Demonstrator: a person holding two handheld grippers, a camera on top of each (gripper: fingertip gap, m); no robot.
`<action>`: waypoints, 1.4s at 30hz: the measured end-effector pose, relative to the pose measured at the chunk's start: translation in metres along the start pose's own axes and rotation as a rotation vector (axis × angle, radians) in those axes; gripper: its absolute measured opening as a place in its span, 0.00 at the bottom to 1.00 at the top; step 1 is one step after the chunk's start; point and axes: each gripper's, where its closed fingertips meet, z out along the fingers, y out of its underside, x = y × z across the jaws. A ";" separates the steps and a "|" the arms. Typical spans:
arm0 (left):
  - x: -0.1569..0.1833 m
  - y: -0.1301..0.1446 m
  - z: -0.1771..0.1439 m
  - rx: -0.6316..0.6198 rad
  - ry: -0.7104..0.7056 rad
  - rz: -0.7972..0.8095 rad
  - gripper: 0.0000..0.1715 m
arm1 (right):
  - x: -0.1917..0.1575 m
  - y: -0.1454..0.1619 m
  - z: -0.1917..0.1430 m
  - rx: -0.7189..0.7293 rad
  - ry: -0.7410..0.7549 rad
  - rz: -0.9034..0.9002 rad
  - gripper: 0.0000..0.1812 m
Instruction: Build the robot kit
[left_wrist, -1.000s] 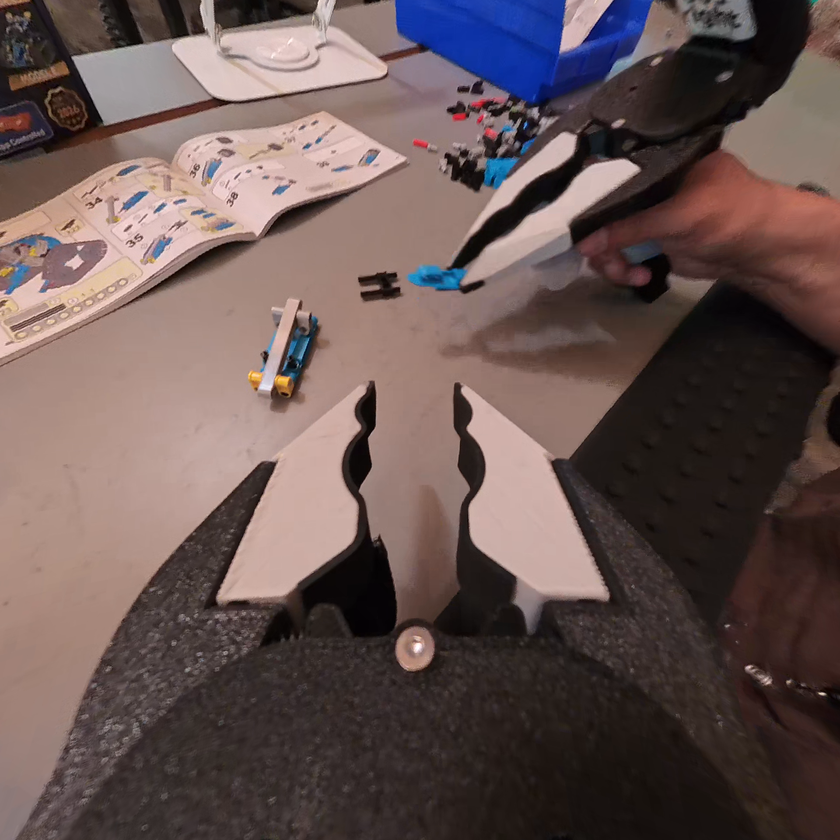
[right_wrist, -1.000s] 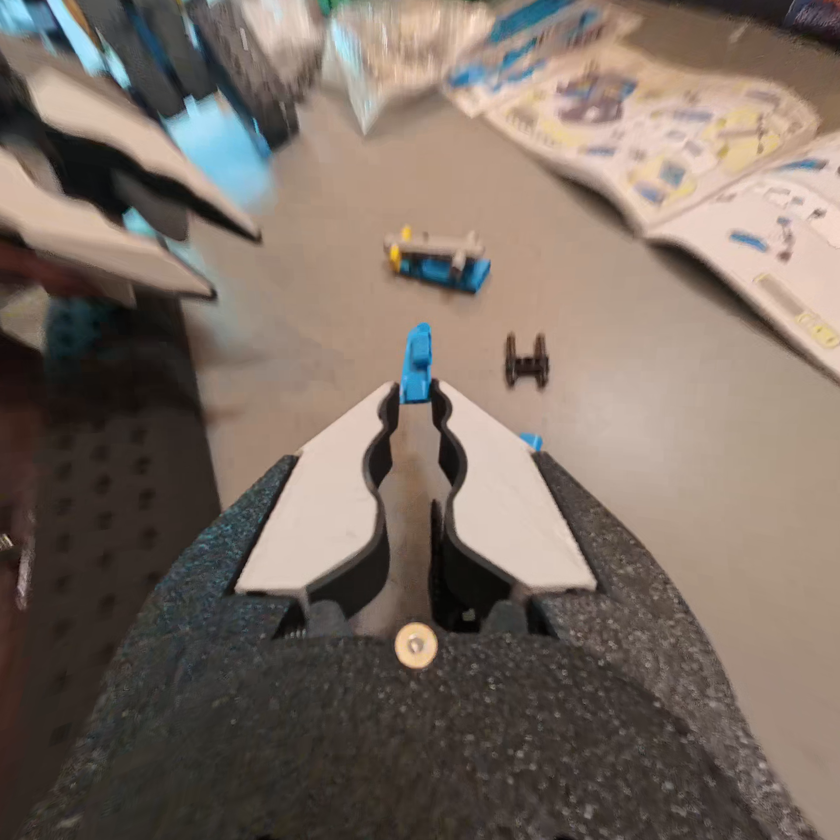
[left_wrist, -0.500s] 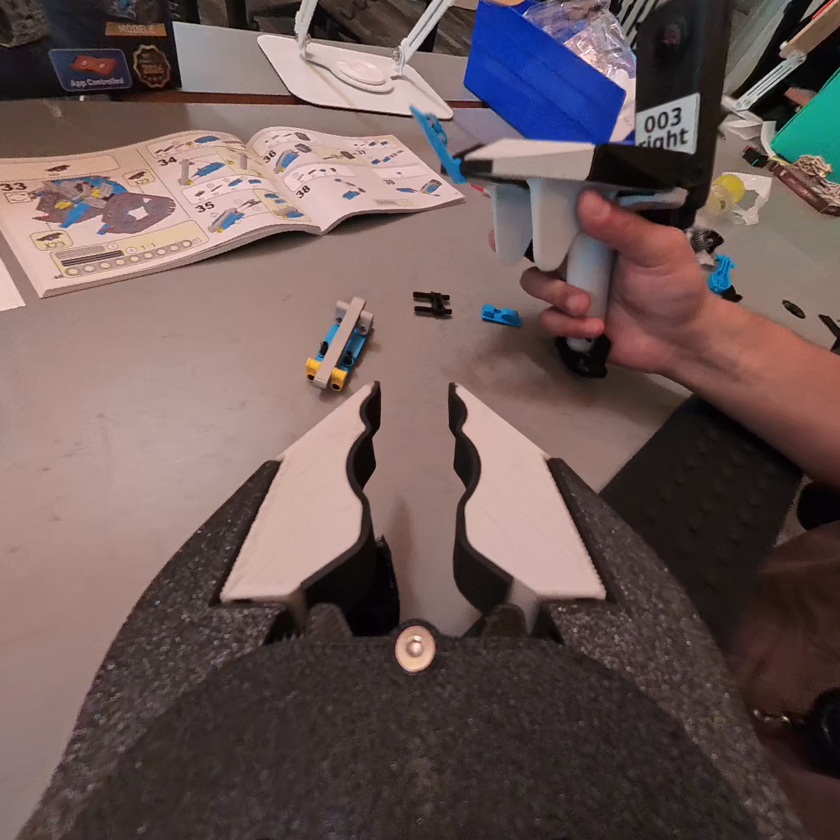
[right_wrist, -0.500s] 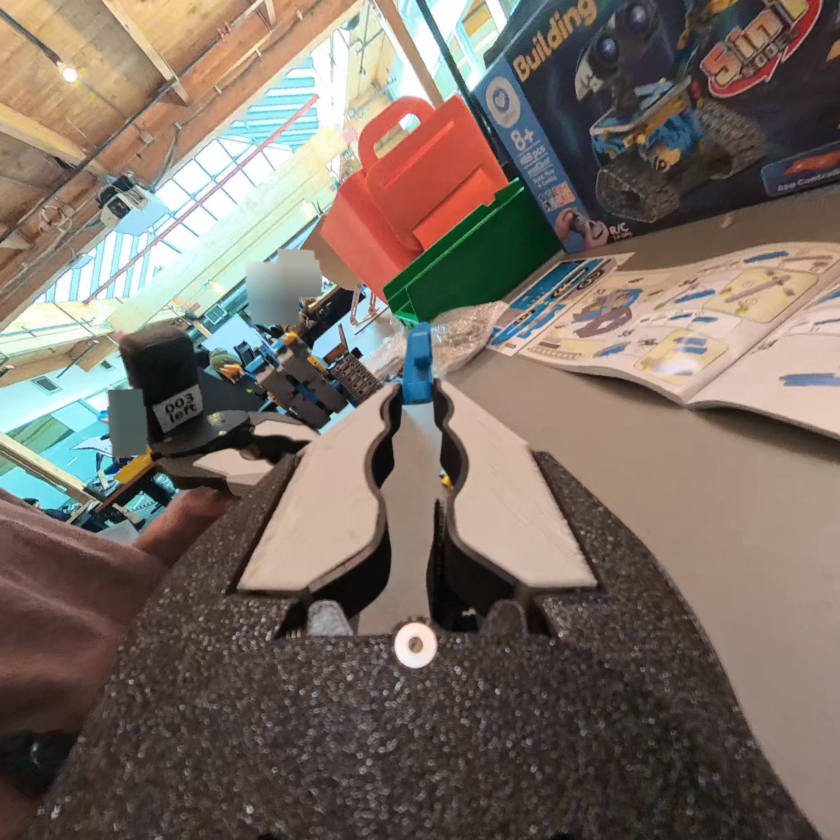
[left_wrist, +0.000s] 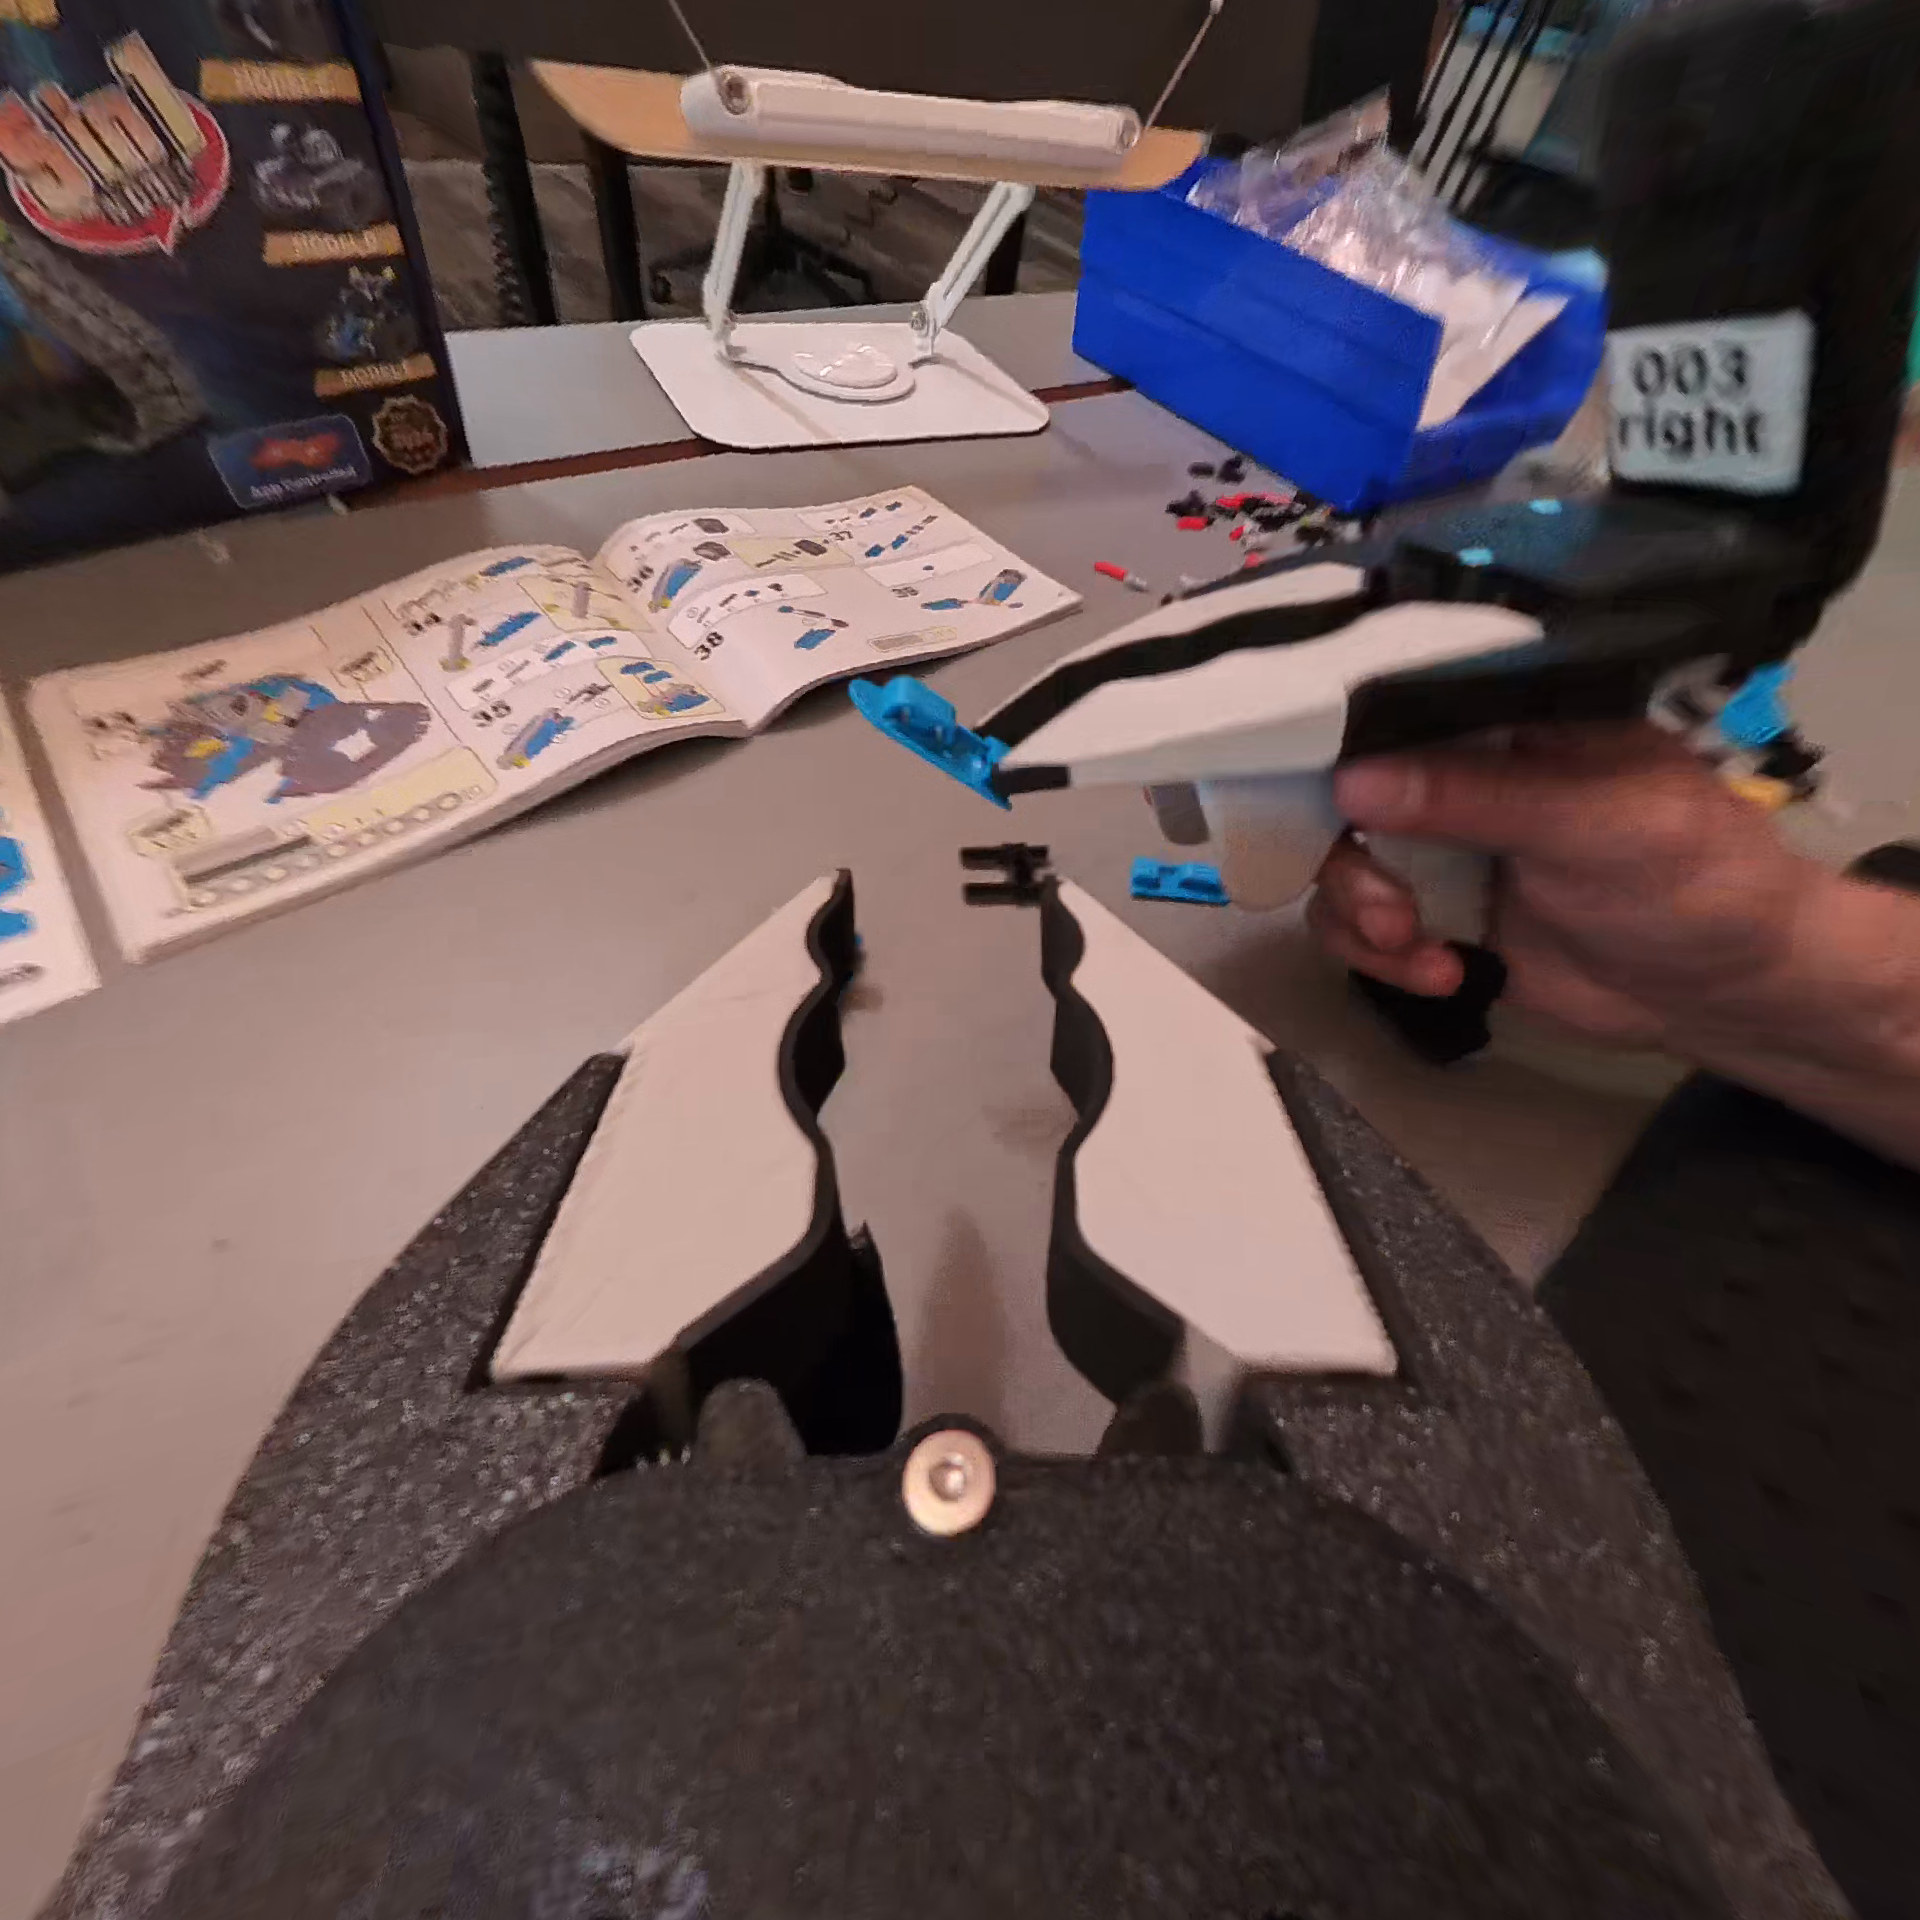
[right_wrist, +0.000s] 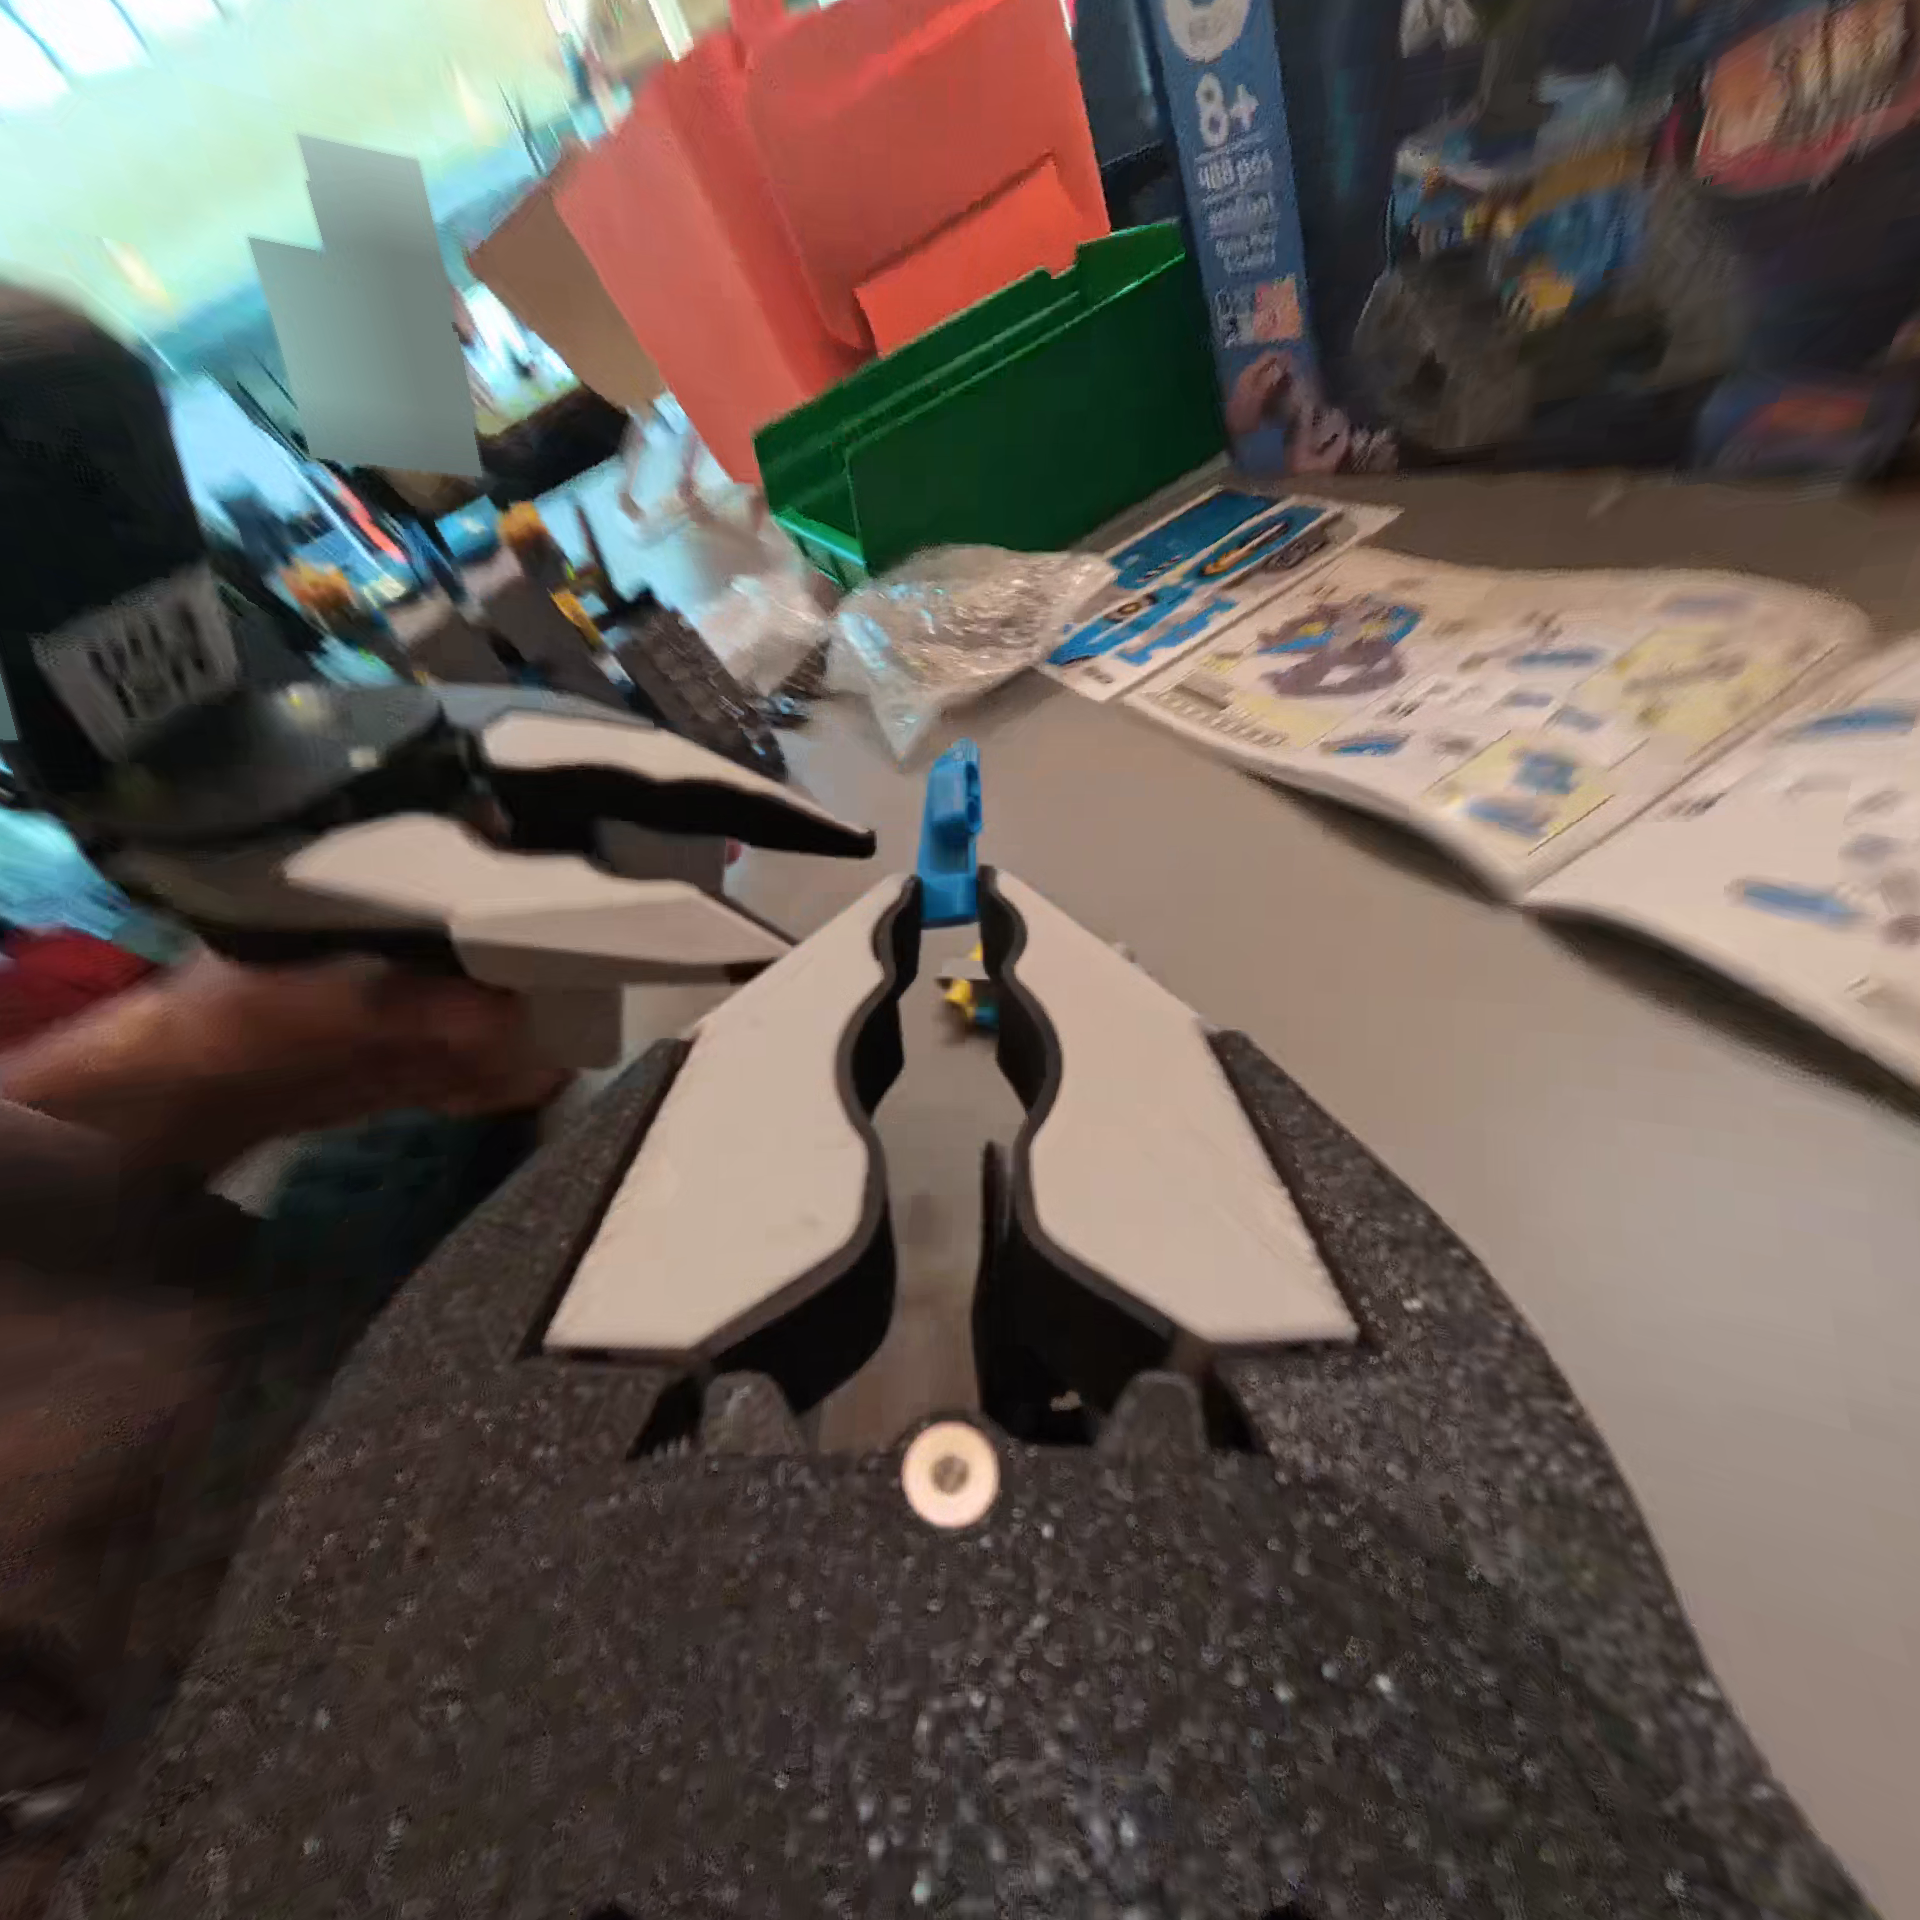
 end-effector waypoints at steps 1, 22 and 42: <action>0.000 -0.003 0.000 0.015 0.034 -0.070 0.21 | -0.002 -0.002 -0.001 -0.011 0.047 -0.100 0.05; 0.007 -0.011 0.006 0.084 0.354 -0.672 0.05 | -0.003 0.002 -0.009 0.015 -0.051 0.293 0.06; 0.017 -0.010 0.019 0.072 0.065 -0.079 0.12 | -0.010 0.001 -0.010 0.054 -0.208 0.527 0.06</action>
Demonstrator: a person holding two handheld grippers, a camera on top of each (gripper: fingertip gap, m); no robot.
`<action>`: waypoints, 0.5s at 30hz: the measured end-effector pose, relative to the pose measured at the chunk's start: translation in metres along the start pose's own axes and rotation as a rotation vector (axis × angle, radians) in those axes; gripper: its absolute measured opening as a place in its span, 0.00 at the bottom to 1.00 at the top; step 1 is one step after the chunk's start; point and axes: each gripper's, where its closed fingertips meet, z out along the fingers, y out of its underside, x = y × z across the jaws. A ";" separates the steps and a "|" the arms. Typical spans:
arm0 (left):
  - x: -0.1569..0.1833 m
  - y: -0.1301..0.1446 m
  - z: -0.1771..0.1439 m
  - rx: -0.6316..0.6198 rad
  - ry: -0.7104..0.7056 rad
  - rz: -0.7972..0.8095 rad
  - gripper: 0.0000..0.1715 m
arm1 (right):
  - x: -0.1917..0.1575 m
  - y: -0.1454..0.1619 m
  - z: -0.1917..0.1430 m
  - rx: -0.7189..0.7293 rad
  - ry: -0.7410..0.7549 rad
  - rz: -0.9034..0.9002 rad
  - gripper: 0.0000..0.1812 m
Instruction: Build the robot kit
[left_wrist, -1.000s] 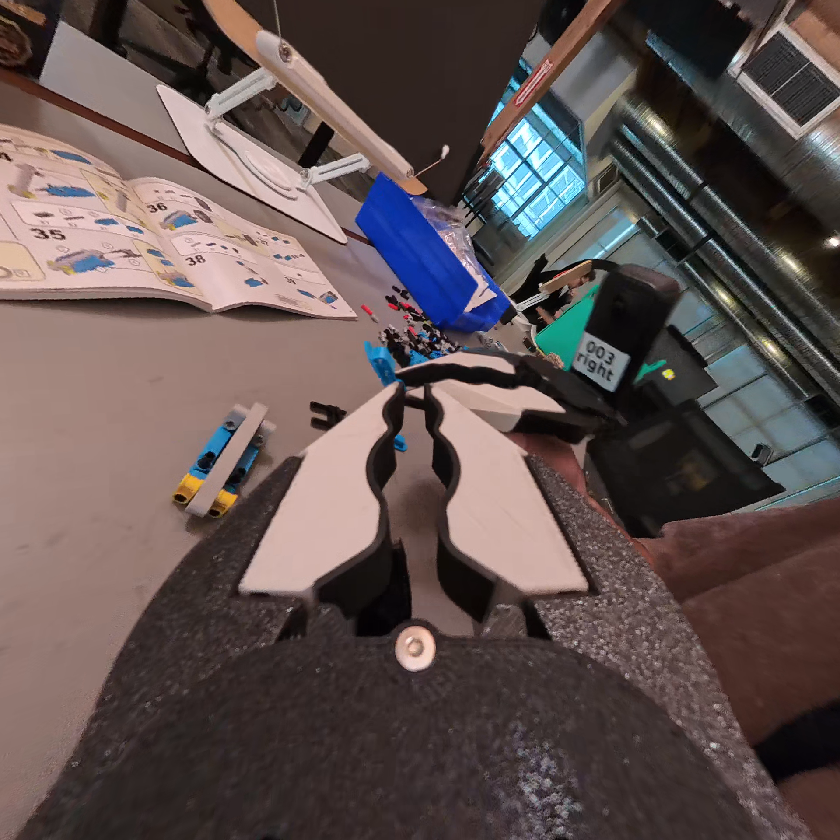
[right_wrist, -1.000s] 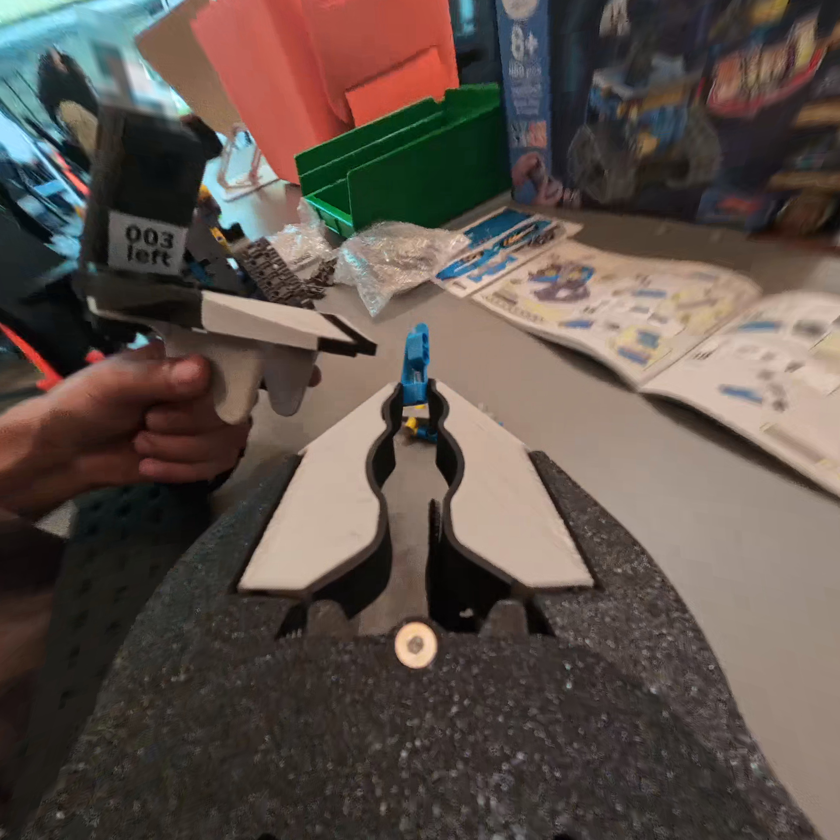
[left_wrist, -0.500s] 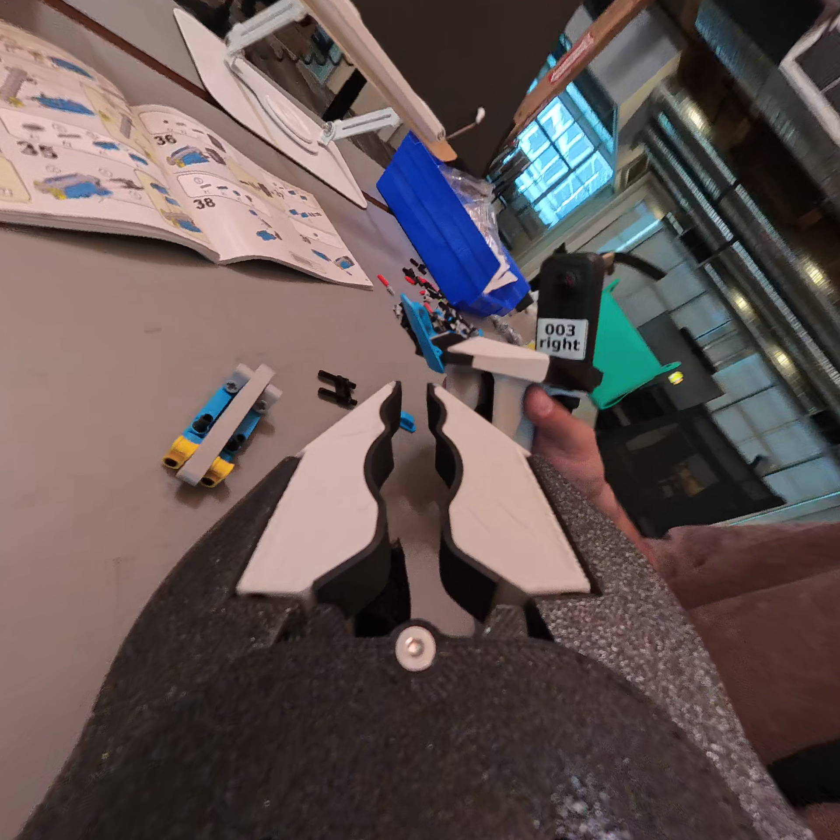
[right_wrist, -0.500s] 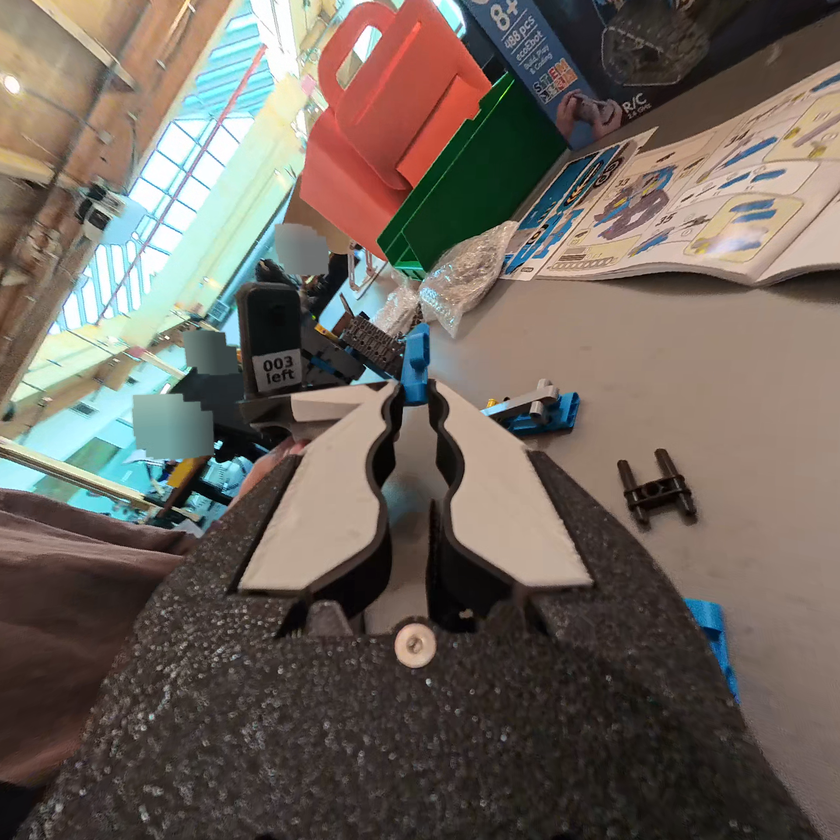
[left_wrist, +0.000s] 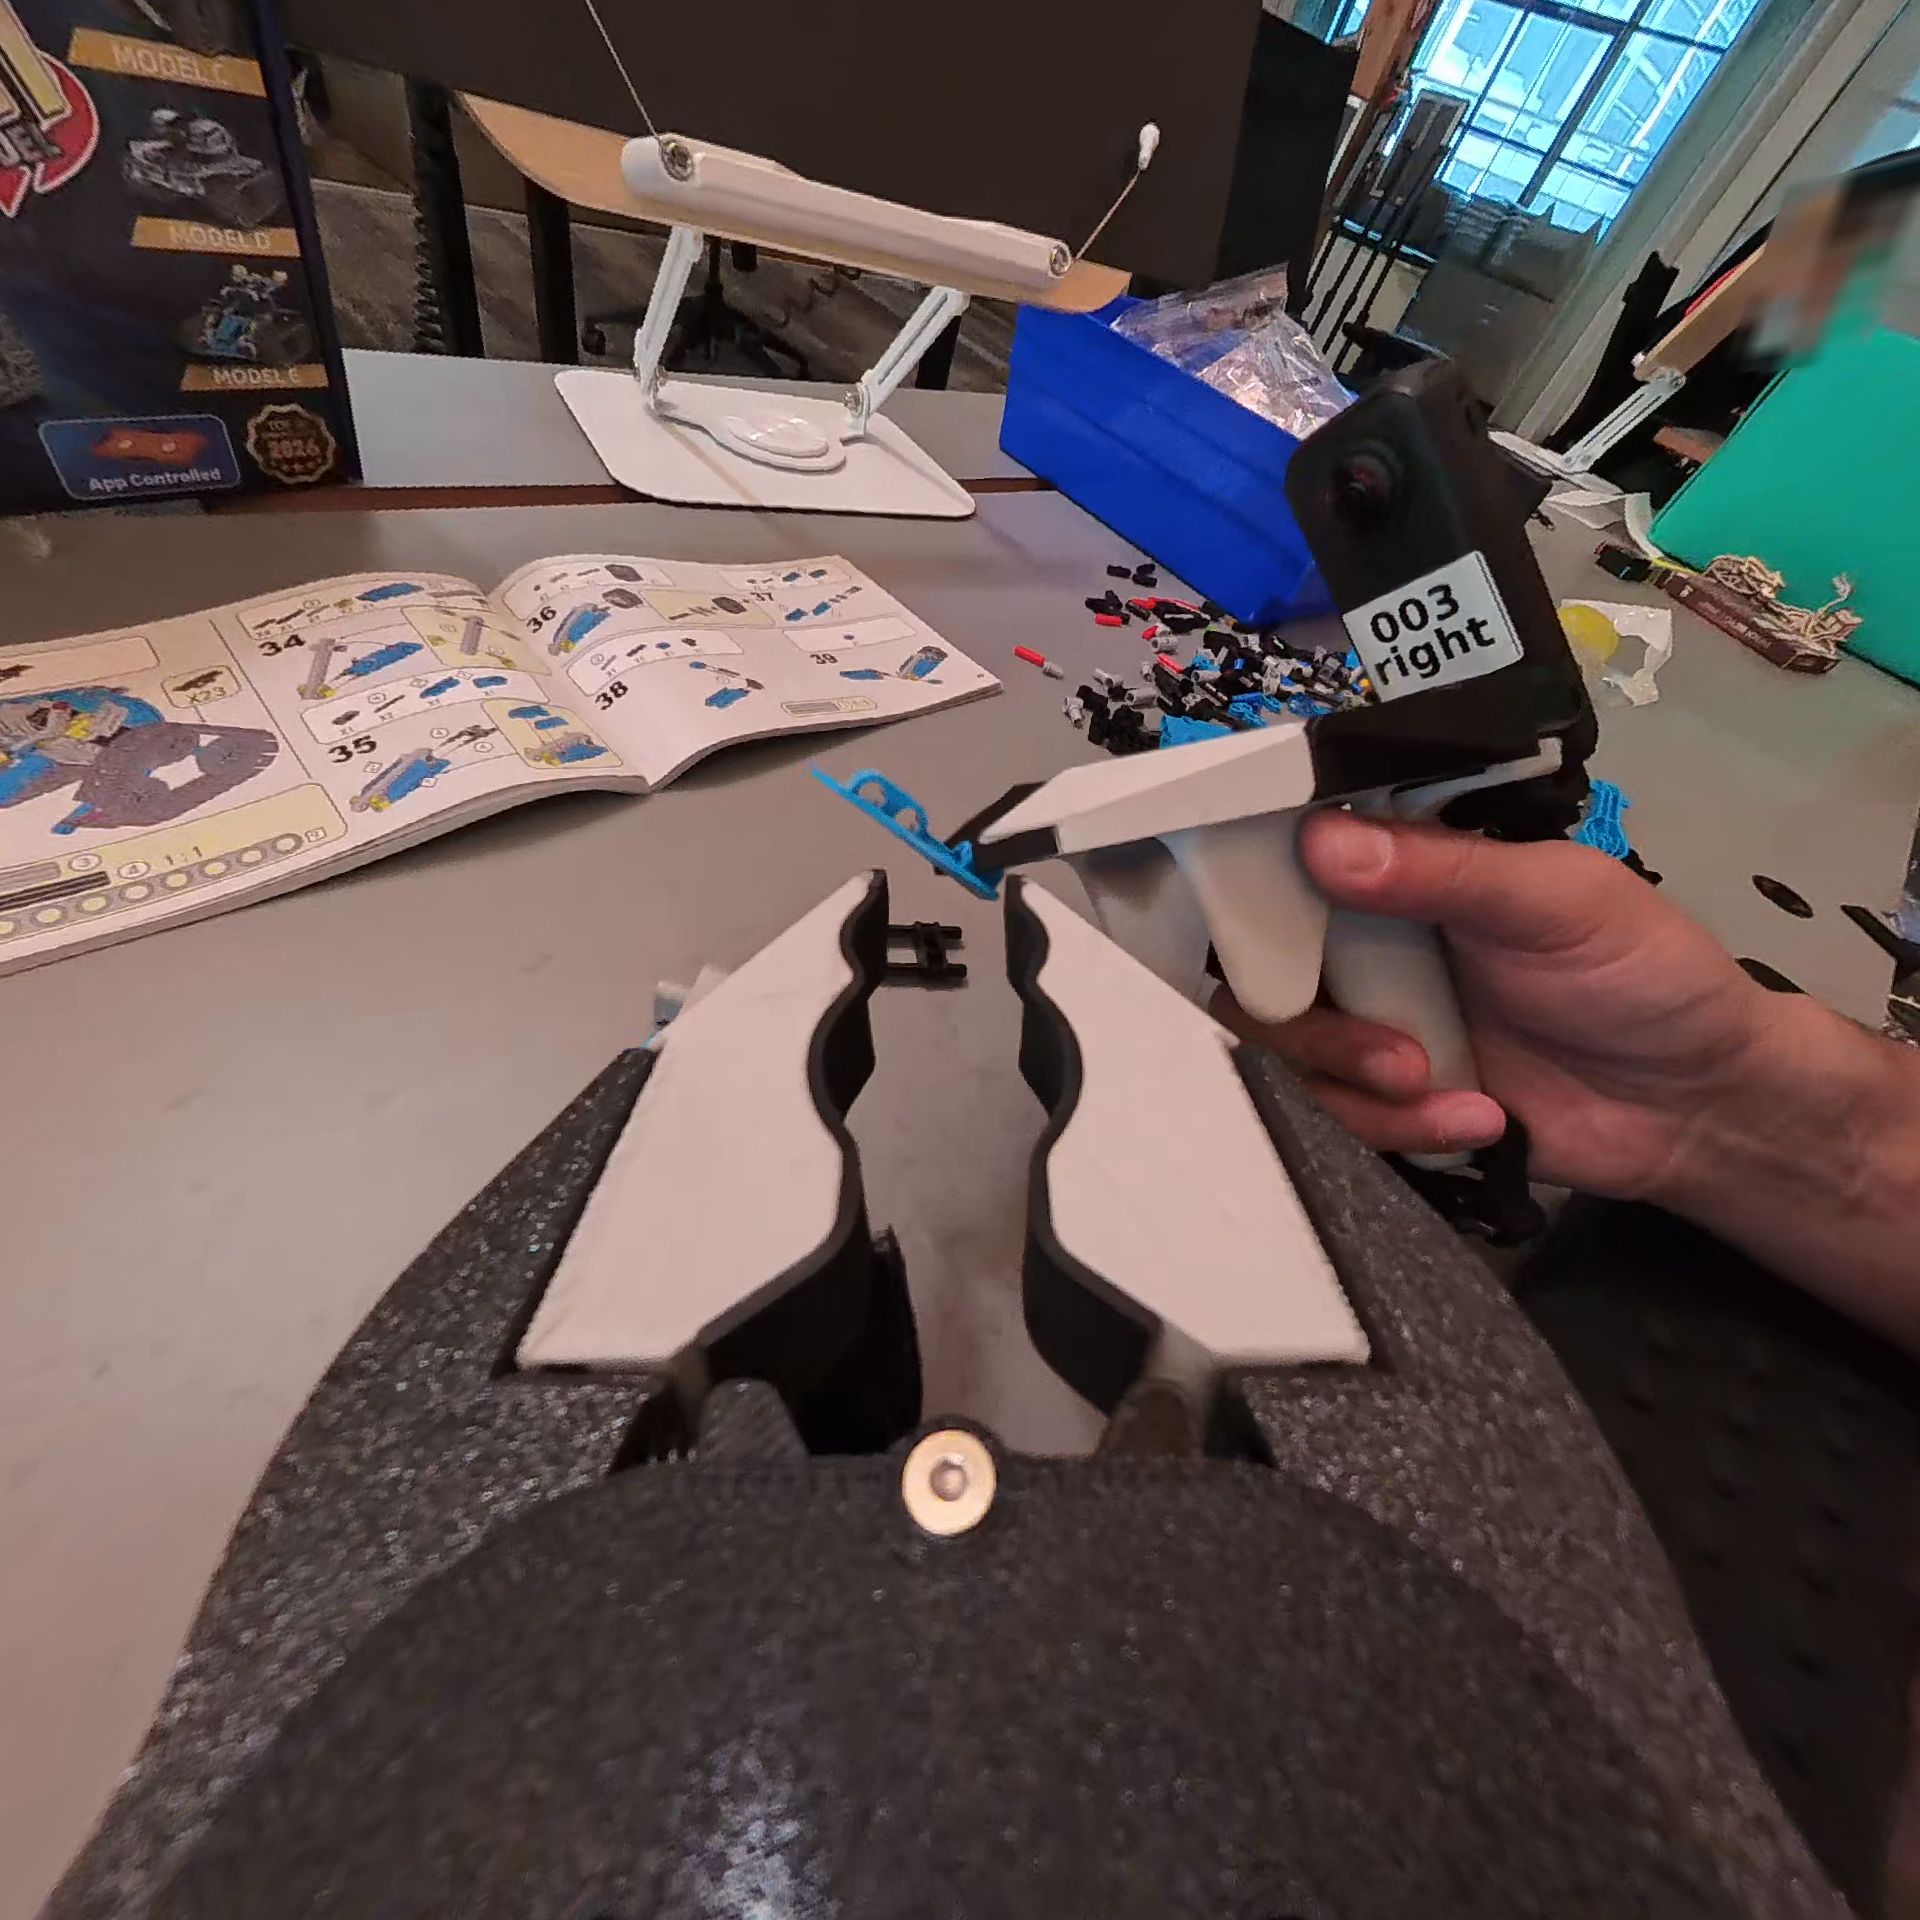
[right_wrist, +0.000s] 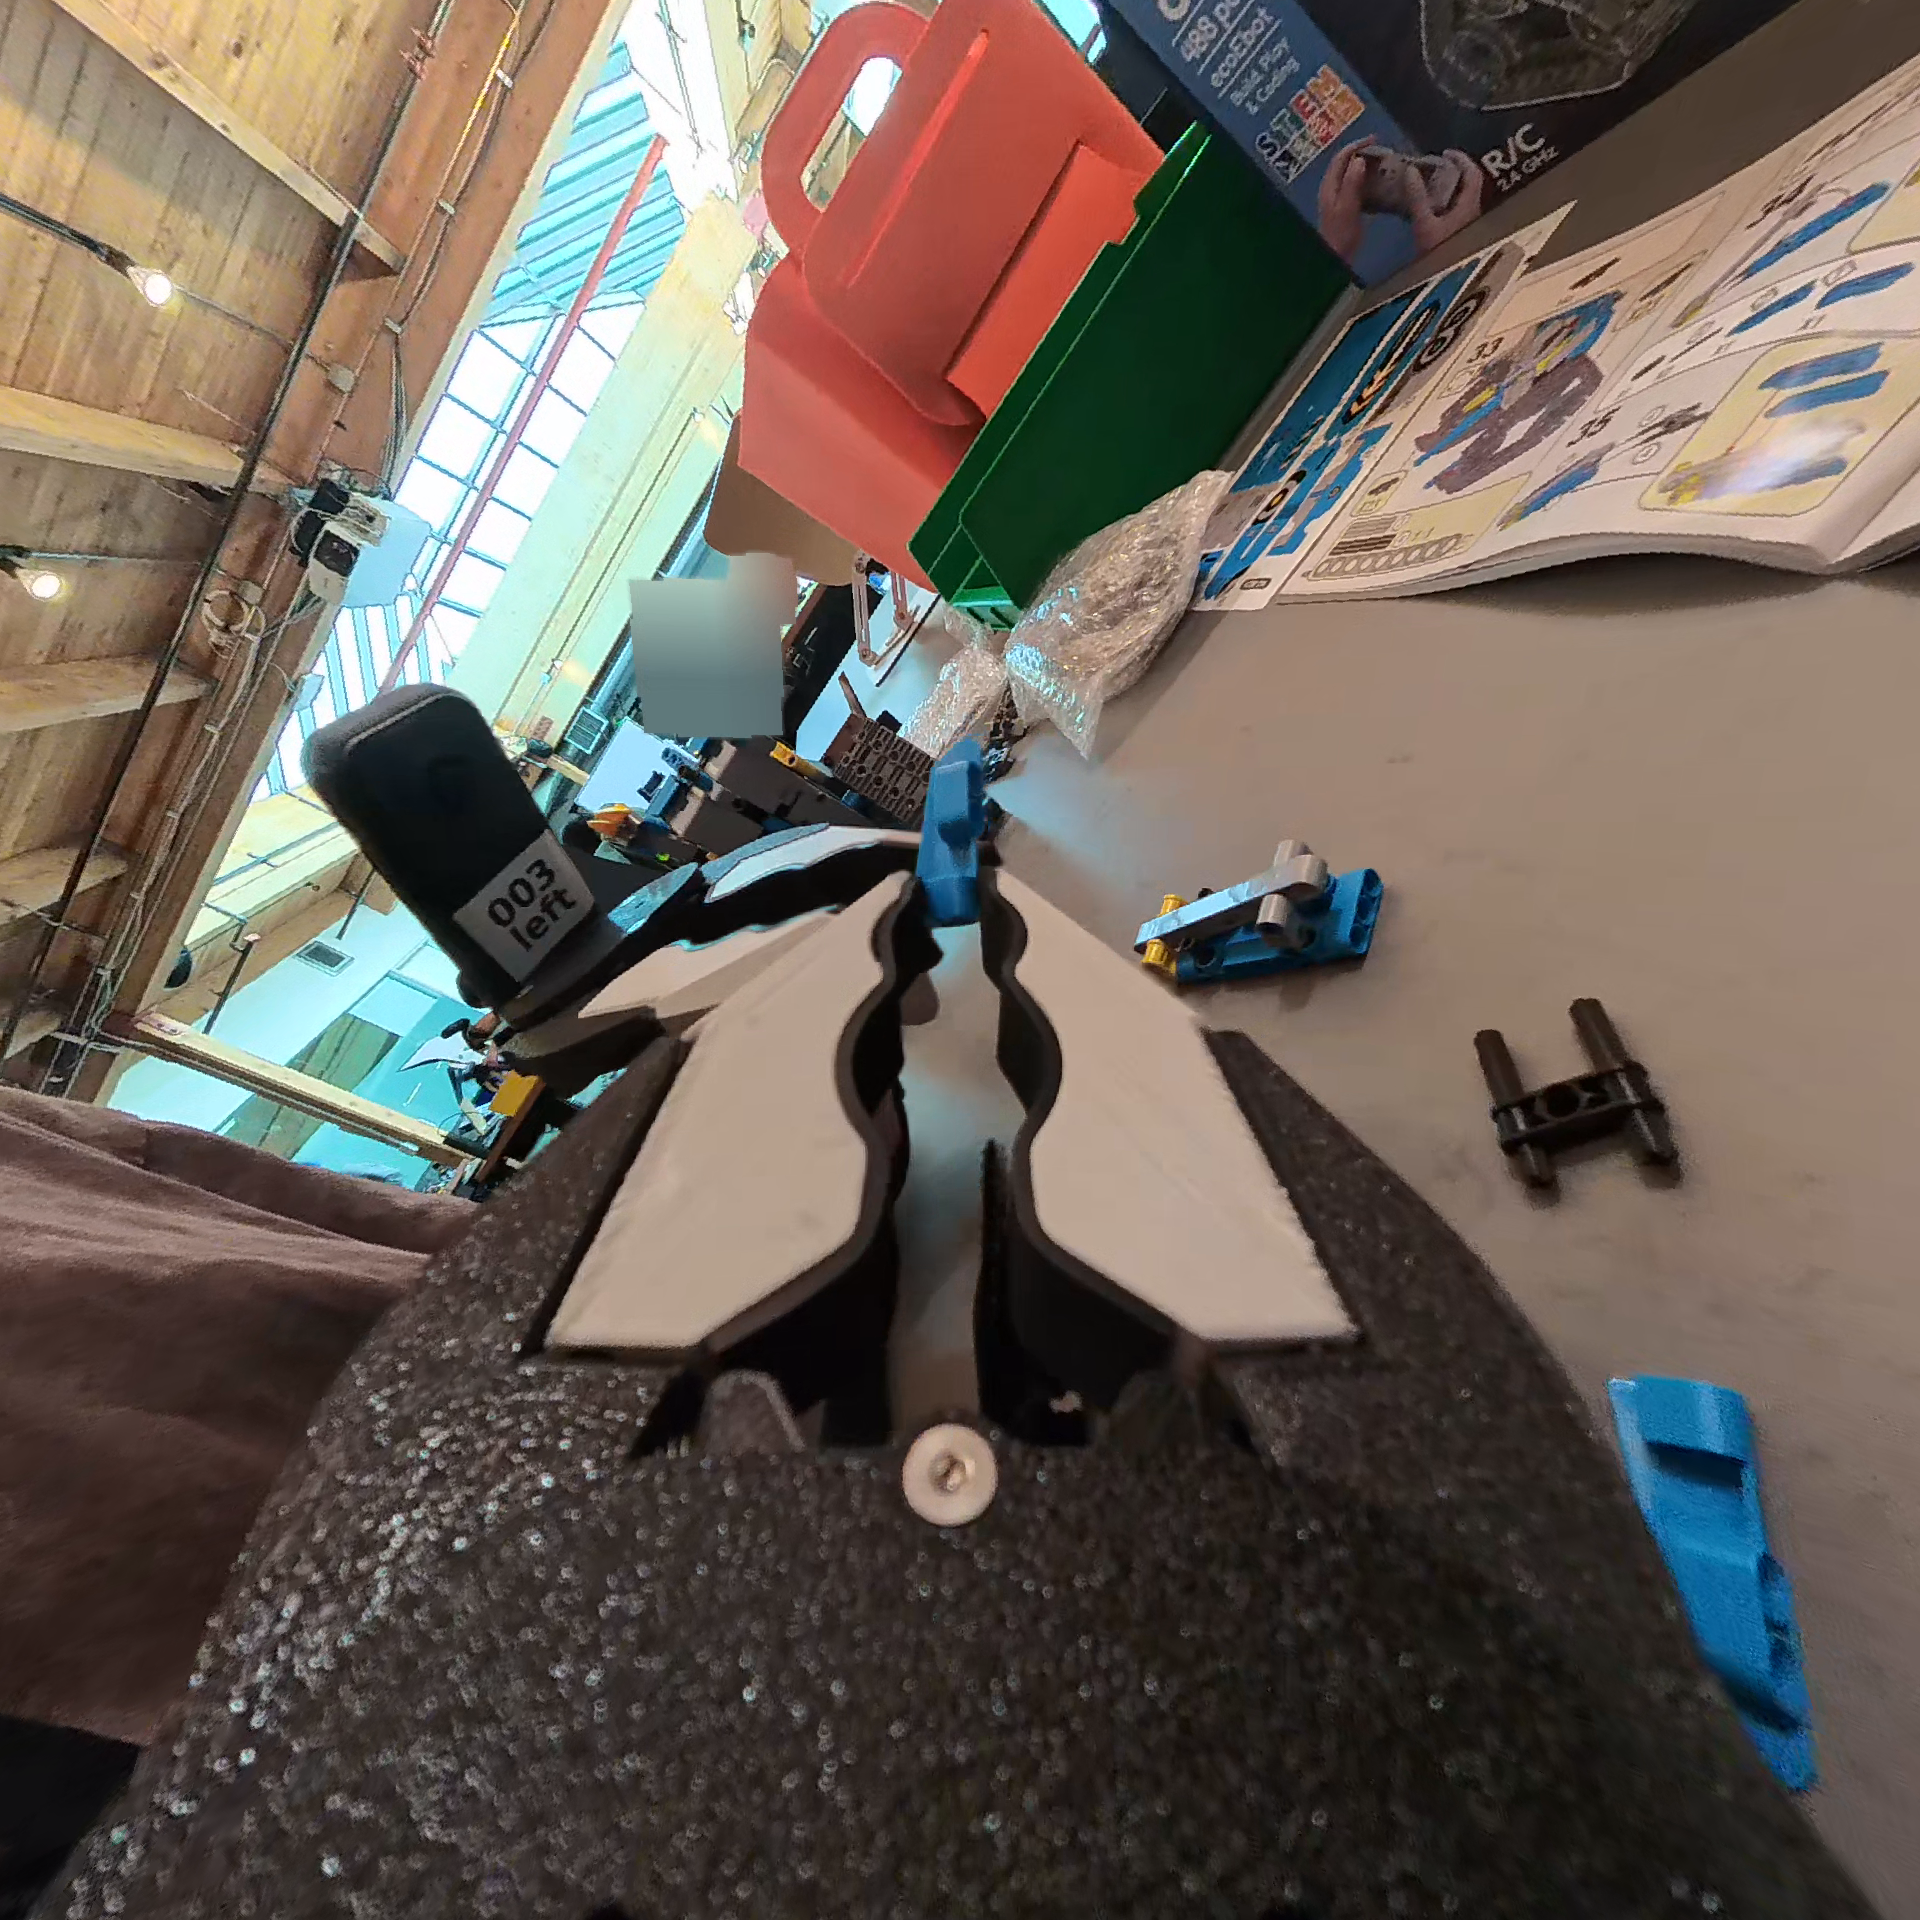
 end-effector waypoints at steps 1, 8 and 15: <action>0.001 -0.001 0.000 0.005 0.007 0.000 0.12 | -0.001 0.001 0.001 -0.006 -0.007 0.007 0.05; 0.005 0.001 -0.004 0.010 0.028 0.009 0.07 | -0.003 0.004 0.002 -0.022 -0.039 0.046 0.06; 0.006 0.002 -0.007 0.012 0.026 0.024 0.05 | -0.005 0.006 0.003 -0.029 -0.060 0.069 0.06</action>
